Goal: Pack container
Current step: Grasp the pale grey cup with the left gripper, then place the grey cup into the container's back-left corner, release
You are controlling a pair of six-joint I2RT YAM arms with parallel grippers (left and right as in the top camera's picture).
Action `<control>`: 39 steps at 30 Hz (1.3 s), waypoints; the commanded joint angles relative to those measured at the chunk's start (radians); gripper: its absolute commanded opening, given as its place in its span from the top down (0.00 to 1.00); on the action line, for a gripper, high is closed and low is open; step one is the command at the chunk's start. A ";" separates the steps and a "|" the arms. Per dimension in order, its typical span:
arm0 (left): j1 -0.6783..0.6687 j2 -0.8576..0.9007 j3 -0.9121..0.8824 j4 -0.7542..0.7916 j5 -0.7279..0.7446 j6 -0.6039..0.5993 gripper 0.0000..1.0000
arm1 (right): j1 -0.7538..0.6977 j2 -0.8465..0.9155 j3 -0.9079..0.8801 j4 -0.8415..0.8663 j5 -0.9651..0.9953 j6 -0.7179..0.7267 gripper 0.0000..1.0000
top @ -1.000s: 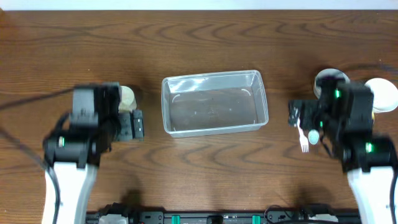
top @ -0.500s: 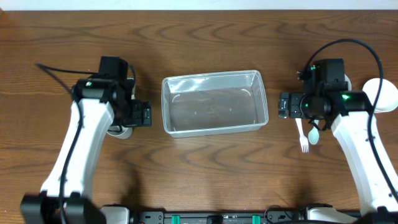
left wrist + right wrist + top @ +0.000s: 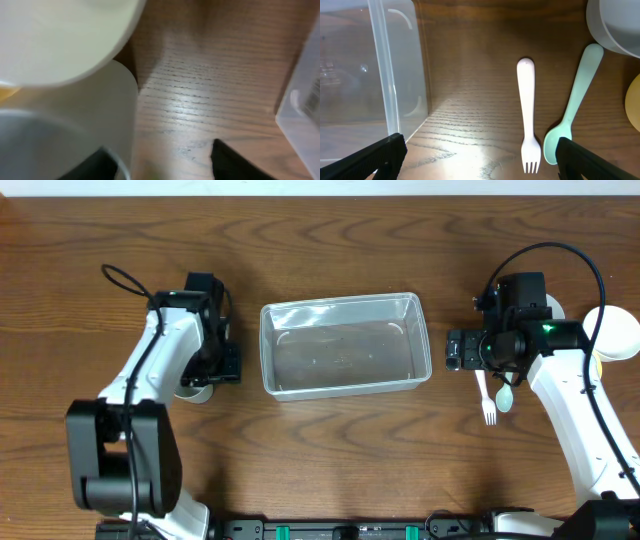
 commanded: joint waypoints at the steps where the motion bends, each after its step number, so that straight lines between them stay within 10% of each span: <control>1: 0.005 0.029 -0.010 -0.006 -0.014 0.001 0.50 | -0.008 0.003 0.013 -0.004 -0.003 0.005 0.05; 16: 0.005 0.034 -0.016 -0.031 -0.051 0.004 0.94 | -0.008 0.003 0.013 -0.004 -0.003 0.005 0.08; 27: -0.032 -0.028 0.025 -0.071 -0.042 -0.023 0.94 | -0.008 0.003 0.013 -0.003 -0.003 0.005 0.07; 39: -0.370 -0.295 0.246 0.079 -0.027 -0.026 0.94 | -0.008 0.003 0.013 0.001 -0.003 0.005 0.07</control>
